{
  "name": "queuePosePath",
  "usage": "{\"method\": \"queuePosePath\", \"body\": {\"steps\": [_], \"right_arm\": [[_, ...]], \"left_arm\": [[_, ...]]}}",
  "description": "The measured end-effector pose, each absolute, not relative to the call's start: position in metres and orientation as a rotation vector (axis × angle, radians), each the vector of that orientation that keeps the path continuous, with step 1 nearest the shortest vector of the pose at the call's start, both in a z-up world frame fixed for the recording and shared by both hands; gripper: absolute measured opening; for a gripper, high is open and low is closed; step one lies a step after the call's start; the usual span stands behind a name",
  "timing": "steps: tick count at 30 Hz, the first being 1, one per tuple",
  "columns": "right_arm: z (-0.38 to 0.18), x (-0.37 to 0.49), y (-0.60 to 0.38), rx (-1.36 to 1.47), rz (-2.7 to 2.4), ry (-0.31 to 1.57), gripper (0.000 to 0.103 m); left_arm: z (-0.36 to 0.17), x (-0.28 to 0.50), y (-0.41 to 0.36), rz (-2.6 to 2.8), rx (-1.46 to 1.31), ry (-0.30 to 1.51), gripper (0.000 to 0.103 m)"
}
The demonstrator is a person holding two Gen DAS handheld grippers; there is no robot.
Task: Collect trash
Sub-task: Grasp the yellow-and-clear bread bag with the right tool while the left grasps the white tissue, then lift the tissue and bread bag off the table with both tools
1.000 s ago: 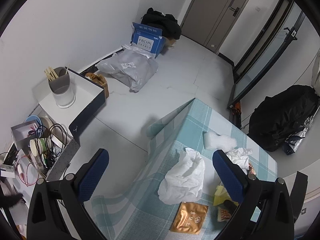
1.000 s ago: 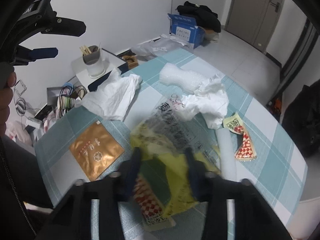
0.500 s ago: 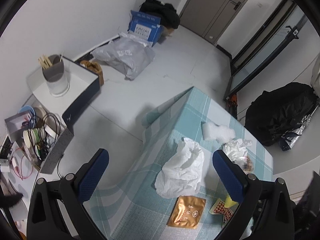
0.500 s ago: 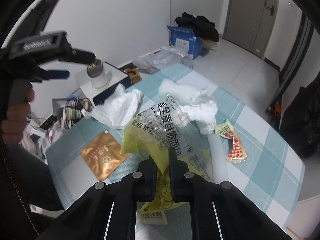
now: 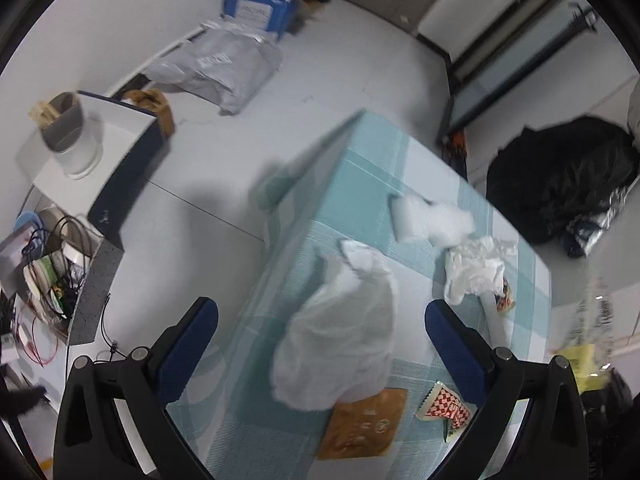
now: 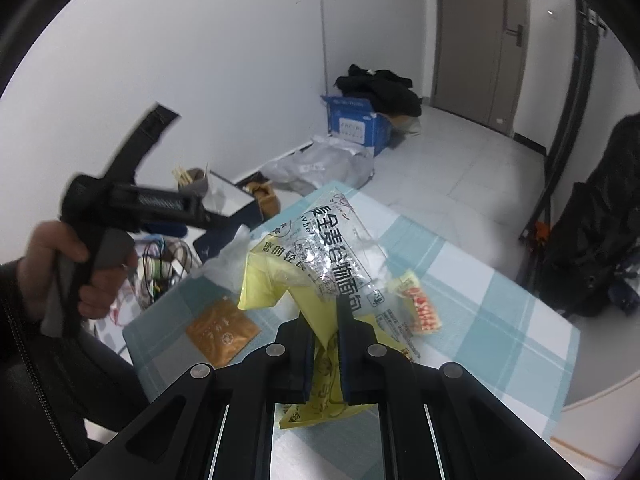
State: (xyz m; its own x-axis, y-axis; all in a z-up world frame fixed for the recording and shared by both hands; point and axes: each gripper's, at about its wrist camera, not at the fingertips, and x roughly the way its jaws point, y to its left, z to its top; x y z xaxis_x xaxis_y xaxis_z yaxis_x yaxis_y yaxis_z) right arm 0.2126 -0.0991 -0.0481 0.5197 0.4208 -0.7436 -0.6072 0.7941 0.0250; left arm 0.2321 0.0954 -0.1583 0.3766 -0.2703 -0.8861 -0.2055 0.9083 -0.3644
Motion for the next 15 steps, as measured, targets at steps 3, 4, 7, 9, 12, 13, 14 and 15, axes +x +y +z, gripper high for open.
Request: {"method": "queuePosePath", "body": {"steps": [3,4,7,9,12,13,14,15], "right_arm": [[-0.043,0.214,-0.108,-0.236,0.627,0.811,0.009],[-0.042,0.214,-0.111,-0.228,0.627,0.811,0.009],[-0.040,0.215,-0.118,-0.207,0.624,0.818,0.009],[-0.039,0.215,-0.121,-0.199,0.625,0.822,0.009],[-0.036,0.213,-0.123,-0.194,0.635,0.817,0.009],[-0.035,0.213,-0.123,-0.192,0.639,0.815,0.009],[-0.034,0.211,-0.124,-0.191,0.642,0.813,0.009],[-0.033,0.210,-0.124,-0.191,0.646,0.809,0.009]], "left_arm": [[-0.159,0.233,0.081,-0.071,-0.394,1.217,0.100],[-0.161,0.232,0.074,-0.069,-0.348,1.229,0.099],[-0.165,0.230,0.066,-0.038,-0.260,1.244,0.092],[-0.168,0.230,0.066,-0.015,-0.237,1.248,0.086],[-0.171,0.228,0.064,0.004,-0.196,1.259,0.070],[-0.170,0.227,0.061,0.004,-0.174,1.246,0.066],[-0.169,0.228,0.058,0.000,-0.160,1.241,0.057],[-0.168,0.229,0.056,0.002,-0.145,1.238,0.047]]}}
